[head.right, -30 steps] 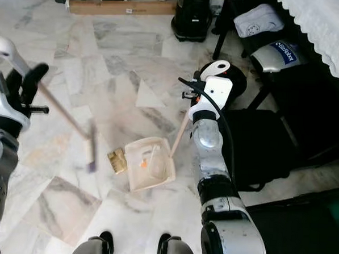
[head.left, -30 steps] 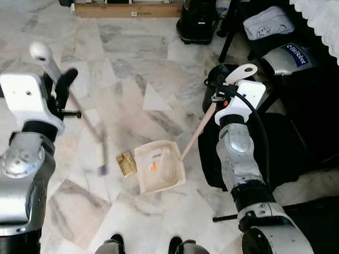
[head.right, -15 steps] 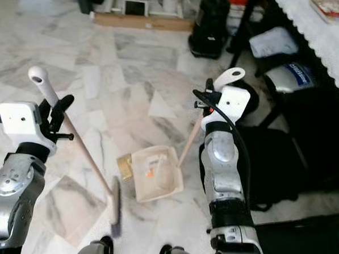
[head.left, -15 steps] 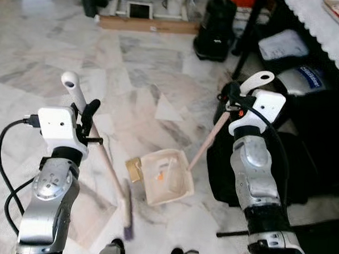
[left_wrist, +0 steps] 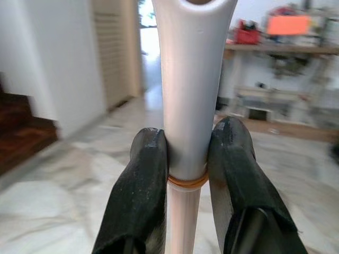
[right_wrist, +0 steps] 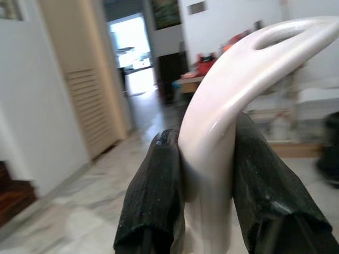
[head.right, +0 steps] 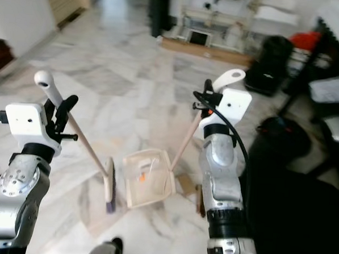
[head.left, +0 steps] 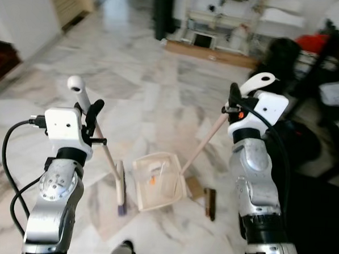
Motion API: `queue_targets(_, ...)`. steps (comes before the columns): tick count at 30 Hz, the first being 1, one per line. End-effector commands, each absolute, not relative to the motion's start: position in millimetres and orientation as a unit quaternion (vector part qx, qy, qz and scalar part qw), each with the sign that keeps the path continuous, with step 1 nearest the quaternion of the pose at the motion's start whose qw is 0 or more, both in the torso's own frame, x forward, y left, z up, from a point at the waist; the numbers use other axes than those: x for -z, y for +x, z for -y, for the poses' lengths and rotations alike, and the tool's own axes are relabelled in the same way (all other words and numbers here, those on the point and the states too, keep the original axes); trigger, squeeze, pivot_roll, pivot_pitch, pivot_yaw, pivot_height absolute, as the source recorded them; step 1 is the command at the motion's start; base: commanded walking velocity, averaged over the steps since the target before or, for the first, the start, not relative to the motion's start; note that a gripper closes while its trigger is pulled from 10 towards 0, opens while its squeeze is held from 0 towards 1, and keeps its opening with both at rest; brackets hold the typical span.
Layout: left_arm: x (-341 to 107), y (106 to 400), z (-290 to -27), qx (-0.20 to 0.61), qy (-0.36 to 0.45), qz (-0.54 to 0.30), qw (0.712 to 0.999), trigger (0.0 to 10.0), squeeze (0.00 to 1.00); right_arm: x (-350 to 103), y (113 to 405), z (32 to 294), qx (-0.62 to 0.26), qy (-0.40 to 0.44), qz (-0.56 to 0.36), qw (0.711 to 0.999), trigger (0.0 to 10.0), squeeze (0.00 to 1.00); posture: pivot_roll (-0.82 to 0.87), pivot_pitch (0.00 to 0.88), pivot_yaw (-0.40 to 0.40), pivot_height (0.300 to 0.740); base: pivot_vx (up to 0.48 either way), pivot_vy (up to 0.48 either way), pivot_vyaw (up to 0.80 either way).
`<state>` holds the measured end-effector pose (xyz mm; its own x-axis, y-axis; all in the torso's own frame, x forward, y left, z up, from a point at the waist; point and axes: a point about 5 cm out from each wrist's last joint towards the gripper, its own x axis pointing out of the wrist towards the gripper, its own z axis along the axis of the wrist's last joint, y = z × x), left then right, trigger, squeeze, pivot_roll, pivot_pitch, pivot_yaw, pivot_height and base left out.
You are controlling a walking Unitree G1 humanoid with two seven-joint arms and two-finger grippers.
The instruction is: Sweep floor
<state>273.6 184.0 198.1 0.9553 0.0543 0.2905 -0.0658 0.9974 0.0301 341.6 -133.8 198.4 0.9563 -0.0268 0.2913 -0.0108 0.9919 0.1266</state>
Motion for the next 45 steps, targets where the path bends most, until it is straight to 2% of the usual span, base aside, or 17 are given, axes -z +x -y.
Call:
queue_targets(1, -206.6, 273.2, -182.0, -0.031, 0.029, 0.170, 0.985, 10.0, 0.00, -213.5, 337.7, 135.4, 0.008, 0.076, 0.178, 0.981, 10.0, 0.00, -0.03, 0.012, -0.031, 0.740, 0.000, 0.000, 0.79)
queue_targets(23, -198.0, 276.1, -180.6, -0.037, 0.033, 0.155, 0.987, 10.0, 0.00, -210.6, 333.7, 139.3, 0.016, 0.077, 0.163, 0.983, 10.0, 0.00, -0.03, 0.001, -0.025, 0.740, 0.000, 0.000, 0.80)
queue_targets(41, -197.9, 272.8, -186.7, -0.061, 0.050, 0.147, 0.986, 10.0, 0.00, -216.6, 341.3, 134.8, -0.006, 0.083, 0.154, 0.984, 10.0, 0.00, -0.01, 0.120, -0.052, 0.740, 0.000, 0.000, 0.80)
queue_targets(45, -197.9, 272.0, -186.5, -0.061, 0.050, 0.146, 0.986, 10.0, 0.00, -215.1, 341.6, 133.0, -0.009, 0.095, 0.147, 0.984, 10.0, 0.00, -0.01, 0.127, -0.052, 0.740, 0.000, 0.000, 0.00)
